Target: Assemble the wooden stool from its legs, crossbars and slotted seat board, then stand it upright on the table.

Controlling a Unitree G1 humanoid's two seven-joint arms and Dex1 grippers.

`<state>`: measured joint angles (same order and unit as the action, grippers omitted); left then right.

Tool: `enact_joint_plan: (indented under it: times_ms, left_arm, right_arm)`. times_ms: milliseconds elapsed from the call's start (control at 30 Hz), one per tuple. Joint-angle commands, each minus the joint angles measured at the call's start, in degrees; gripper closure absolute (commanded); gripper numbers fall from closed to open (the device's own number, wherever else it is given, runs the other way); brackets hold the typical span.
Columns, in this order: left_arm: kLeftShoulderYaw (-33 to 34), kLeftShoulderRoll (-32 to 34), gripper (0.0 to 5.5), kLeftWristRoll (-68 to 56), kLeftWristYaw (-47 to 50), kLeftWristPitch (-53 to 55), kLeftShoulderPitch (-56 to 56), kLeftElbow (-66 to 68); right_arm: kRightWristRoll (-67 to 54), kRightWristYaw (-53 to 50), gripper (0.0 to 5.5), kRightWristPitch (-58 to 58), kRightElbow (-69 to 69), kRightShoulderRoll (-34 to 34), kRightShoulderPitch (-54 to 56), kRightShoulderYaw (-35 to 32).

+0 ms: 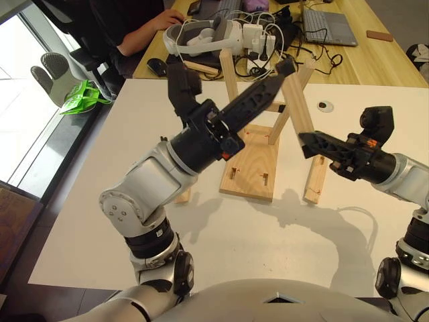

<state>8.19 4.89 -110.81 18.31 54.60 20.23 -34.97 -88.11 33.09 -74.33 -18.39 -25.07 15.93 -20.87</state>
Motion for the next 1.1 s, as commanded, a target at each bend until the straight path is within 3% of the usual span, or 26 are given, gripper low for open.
enact_joint_plan:
  times_ms: [33,233,400,567,1000,1100]
  left_arm:
    - [-3.05,4.86,5.50,-2.13,0.40,-6.07,-0.34,-2.70]
    - [-6.87,10.39,4.75,-1.20,-1.68,-10.88,-0.75,-3.41]
    - [-6.57,19.77,4.17,-1.76,-4.21,-10.32,-4.96,-3.99]
    - [-6.19,25.80,4.16,0.53,-7.84,-10.81,-6.75,-3.78]
    - [-8.02,26.55,4.16,3.51,-10.25,-14.27,-4.36,-2.92]
    - [-7.48,26.39,4.69,1.41,-11.17,-15.46,-4.71,-3.44]
  right_arm:
    - [-5.57,-3.26,5.11,2.53,-1.53,-1.06,-0.17,3.04]
    - [-10.64,-6.86,5.11,6.91,-2.43,-3.25,-1.30,5.89]
    - [-11.82,-9.79,5.11,11.40,-1.56,-4.82,-0.90,6.19]
    - [-14.05,-11.52,5.11,13.89,-2.64,-5.85,-1.29,8.12]
    - [-13.38,-5.52,5.11,13.42,-8.08,-11.02,-6.54,14.02]
    - [-12.67,-4.78,5.11,13.72,-7.79,-11.47,-6.76,14.26]
